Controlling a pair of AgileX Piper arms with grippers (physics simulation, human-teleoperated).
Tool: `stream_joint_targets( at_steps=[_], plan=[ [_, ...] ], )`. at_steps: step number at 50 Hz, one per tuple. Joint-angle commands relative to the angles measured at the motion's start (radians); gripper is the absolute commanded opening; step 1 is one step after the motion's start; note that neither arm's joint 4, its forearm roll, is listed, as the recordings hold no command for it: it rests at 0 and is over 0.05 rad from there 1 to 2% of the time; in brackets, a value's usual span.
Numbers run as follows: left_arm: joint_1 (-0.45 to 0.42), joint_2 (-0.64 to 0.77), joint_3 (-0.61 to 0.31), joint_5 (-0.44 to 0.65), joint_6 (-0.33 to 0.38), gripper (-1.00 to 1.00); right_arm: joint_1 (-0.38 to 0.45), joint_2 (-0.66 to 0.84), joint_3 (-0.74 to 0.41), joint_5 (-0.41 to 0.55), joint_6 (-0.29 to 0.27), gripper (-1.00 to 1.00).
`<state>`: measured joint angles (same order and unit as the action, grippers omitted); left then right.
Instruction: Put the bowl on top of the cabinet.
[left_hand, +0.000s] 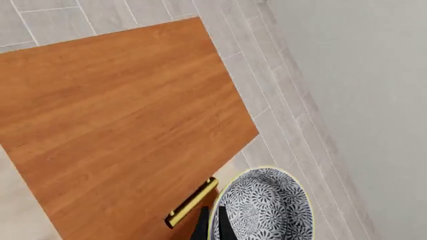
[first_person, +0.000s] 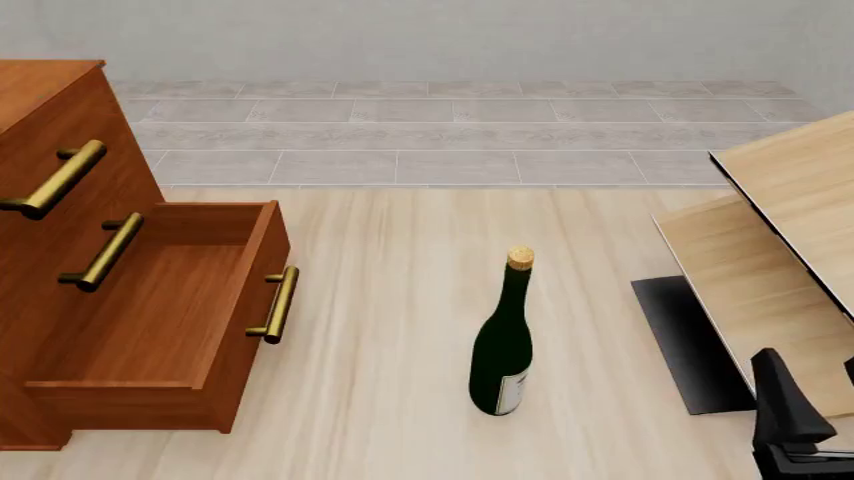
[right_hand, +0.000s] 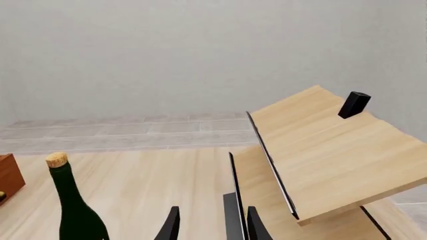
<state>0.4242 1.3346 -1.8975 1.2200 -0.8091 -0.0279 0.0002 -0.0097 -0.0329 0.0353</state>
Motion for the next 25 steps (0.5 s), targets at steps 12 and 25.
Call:
stream_joint_targets(
  at_steps=[12,25],
  plan=[
    [0.147,0.074,-0.001,0.0,0.031,-1.0,-0.004,0.0,0.001,-0.003,0.004,1.0],
    [0.222,0.137,-0.001,0.0,0.061,-1.0,0.003,0.0,0.0,0.004,-0.002,1.0]
  ],
)
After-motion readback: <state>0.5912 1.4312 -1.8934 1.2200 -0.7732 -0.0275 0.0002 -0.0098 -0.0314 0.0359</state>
